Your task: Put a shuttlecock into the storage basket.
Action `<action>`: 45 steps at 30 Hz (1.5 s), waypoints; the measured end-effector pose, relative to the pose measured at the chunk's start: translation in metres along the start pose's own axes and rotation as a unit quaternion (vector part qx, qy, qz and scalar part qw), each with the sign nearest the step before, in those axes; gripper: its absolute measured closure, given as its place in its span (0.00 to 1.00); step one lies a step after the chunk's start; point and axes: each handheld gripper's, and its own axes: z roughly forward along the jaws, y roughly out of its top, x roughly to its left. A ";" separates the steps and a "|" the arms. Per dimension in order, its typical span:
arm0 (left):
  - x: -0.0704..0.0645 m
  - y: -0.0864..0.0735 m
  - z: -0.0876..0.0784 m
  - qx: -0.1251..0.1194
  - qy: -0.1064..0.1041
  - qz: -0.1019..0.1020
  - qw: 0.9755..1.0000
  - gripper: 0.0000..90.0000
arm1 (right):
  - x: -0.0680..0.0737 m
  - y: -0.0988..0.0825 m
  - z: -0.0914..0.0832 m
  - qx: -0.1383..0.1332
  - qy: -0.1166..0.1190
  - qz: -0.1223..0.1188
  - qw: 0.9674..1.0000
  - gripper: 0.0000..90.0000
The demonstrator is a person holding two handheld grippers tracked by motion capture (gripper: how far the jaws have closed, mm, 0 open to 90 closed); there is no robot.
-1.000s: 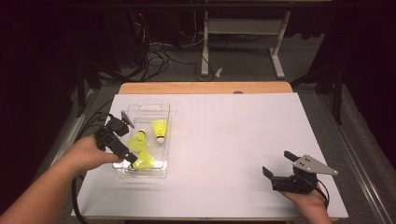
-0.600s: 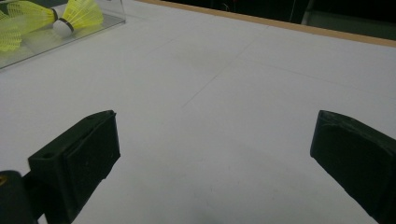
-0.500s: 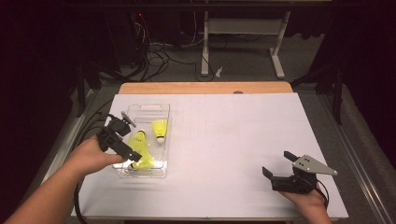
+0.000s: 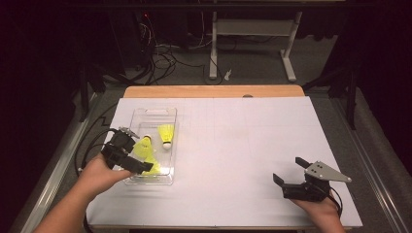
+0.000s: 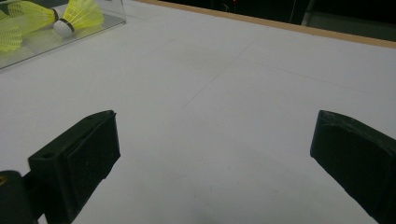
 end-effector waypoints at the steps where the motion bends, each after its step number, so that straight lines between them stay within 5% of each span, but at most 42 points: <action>1: -0.001 -0.002 0.001 -0.007 0.002 0.000 1.000 0.01 | 0.000 0.000 0.000 0.000 0.000 0.000 1.000 0.02; 11: -0.004 -0.012 0.003 -0.090 -0.005 -0.001 0.996 0.02 | 0.000 0.000 0.000 -0.002 -0.001 0.000 1.000 0.02; 12: -0.006 -0.014 0.007 -0.098 -0.011 -0.015 0.995 0.02 | -0.001 0.000 0.000 -0.002 -0.002 0.003 1.000 0.02; 15: -0.009 -0.017 0.018 -0.111 -0.010 -0.025 0.993 0.02 | -0.003 0.000 -0.001 -0.002 -0.003 0.005 1.000 0.02; 20: -0.003 -0.026 0.027 -0.112 -0.021 -0.011 0.993 0.01 | -0.003 0.000 -0.001 -0.002 -0.005 0.006 1.000 0.02; 30: -0.006 -0.039 0.028 -0.171 -0.010 -0.004 0.985 0.01 | -0.001 0.000 0.002 0.002 -0.003 0.003 1.000 0.02; 36: -0.008 -0.046 0.029 -0.210 -0.003 0.000 0.978 0.01 | 0.000 -0.001 0.001 0.001 -0.004 0.005 1.000 0.02; 45: -0.008 -0.063 0.025 -0.295 -0.020 0.013 0.955 0.00 | -0.002 -0.001 -0.002 -0.007 -0.014 0.011 1.000 0.02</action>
